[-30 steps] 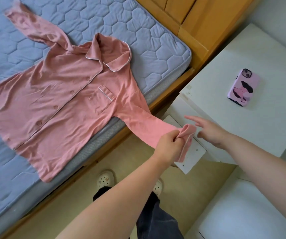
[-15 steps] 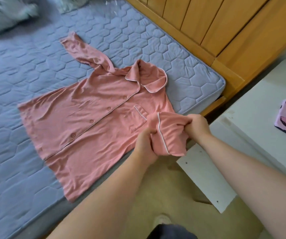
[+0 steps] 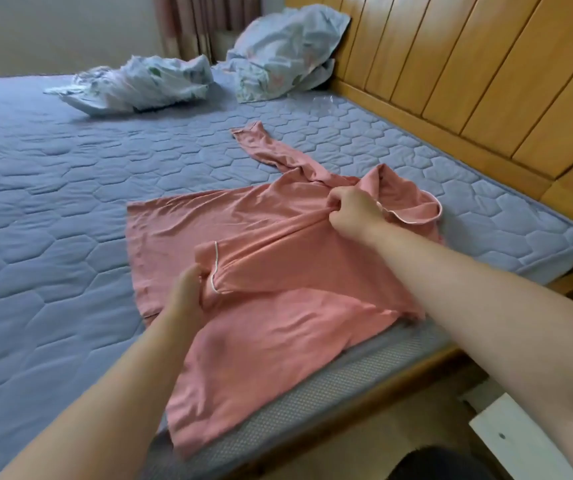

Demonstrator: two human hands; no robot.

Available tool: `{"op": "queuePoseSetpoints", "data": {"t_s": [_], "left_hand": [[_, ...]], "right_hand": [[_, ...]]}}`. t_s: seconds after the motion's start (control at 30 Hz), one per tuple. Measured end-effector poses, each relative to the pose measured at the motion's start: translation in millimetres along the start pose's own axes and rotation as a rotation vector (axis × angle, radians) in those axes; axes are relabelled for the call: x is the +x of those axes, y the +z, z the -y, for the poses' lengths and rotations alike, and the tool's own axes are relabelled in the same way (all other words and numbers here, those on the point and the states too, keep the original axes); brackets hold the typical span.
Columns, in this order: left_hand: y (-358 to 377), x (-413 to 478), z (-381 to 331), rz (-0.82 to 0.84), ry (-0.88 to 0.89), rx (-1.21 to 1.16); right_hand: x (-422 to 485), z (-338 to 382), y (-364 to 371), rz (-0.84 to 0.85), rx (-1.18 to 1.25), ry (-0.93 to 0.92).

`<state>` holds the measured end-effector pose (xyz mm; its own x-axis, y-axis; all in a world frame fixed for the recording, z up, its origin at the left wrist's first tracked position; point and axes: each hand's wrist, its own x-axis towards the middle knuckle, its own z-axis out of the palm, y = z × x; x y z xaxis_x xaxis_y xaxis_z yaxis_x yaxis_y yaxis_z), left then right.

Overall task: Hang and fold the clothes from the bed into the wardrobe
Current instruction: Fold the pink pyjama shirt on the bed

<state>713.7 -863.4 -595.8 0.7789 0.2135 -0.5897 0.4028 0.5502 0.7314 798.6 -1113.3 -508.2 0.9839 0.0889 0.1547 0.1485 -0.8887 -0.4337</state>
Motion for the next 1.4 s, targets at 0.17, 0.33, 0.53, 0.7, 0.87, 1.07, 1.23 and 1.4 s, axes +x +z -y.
{"op": "queuePoseSetpoints", "data": {"t_s": [0.17,0.33,0.53,0.7,0.87,1.07,1.23,1.4], "left_hand": [[-56,33,0,-0.375,0.321,0.335],[-67,29,-2,-0.416,0.521,0.606],[-73,34,-9,-0.456,0.525,0.672],[-73,34,-24,-0.359,0.470,0.450],[-85,22,-30,-0.525,0.662,1.247],[-29,18,19,-0.219,1.151,1.674],[-8,34,62,-0.214,0.916,1.618],[-16,52,66,-0.315,0.839,1.422]], "right_hand": [[-15,27,62,-0.099,-0.278,-0.155],[-64,40,102,0.077,-0.361,-0.336],[-89,35,111,0.365,-0.614,-0.273],[-92,34,97,0.066,-0.620,-0.372],[-110,24,103,-0.034,-0.465,-0.687],[-126,16,135,0.255,-0.435,-0.424],[-117,0,120,0.396,-0.155,-0.317],[-99,-7,119,0.429,-0.060,-0.206]]}}
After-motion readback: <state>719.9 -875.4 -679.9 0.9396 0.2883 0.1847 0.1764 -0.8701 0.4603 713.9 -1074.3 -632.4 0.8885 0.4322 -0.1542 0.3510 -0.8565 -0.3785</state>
